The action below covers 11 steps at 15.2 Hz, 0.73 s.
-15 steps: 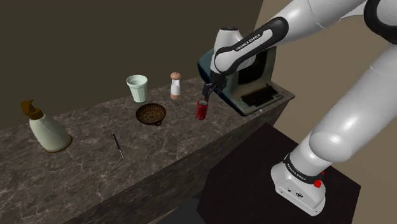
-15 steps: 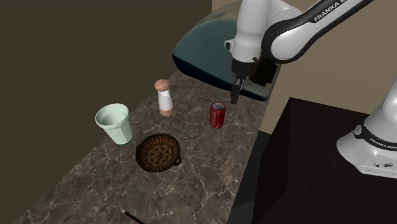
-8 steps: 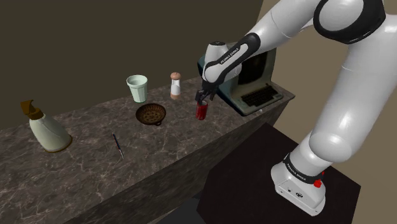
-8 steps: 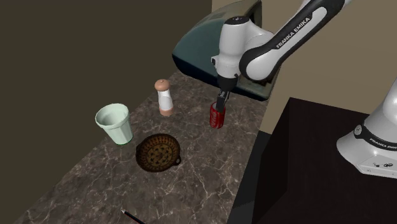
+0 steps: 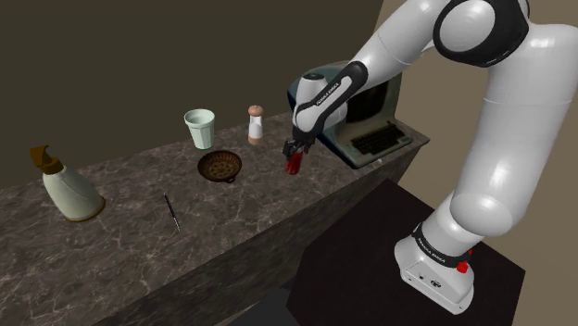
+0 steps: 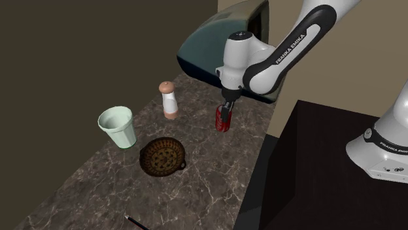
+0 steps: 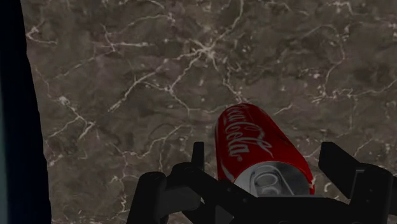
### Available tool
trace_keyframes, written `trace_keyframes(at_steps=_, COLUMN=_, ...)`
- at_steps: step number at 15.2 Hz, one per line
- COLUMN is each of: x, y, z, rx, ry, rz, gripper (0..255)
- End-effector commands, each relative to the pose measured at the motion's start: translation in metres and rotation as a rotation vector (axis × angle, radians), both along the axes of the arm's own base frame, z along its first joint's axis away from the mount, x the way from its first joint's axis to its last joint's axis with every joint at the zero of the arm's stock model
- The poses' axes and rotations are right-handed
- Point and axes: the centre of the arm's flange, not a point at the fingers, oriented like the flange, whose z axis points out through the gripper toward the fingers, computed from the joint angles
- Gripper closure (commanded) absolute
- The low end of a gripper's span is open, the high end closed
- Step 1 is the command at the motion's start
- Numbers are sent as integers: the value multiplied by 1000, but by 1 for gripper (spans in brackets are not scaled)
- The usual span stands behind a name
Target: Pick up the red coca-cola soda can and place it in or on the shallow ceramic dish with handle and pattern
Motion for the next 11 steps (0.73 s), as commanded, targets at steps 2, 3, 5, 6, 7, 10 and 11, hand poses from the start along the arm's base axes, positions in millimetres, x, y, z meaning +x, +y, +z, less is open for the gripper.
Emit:
trace_keyframes(at_steps=2, x=0, y=0, z=-2, rx=0, ry=0, rz=0, gripper=0)
trace_keyframes(at_steps=3, x=0, y=0, z=-2, rx=0, ry=0, rz=0, gripper=0)
trace_keyframes(at_steps=5, x=0, y=0, z=-2, rx=0, ry=0, rz=0, gripper=0)
trace_keyframes(at_steps=6, x=0, y=0, z=-2, rx=0, ry=0, rz=0, gripper=0)
trace_keyframes(at_steps=7, x=0, y=0, z=-2, rx=0, ry=0, rz=0, gripper=255)
trace_keyframes(at_steps=10, x=0, y=0, z=-2, rx=0, ry=0, rz=0, gripper=255)
trace_keyframes(at_steps=11, x=0, y=0, z=-2, rx=0, ry=0, rz=0, gripper=255)
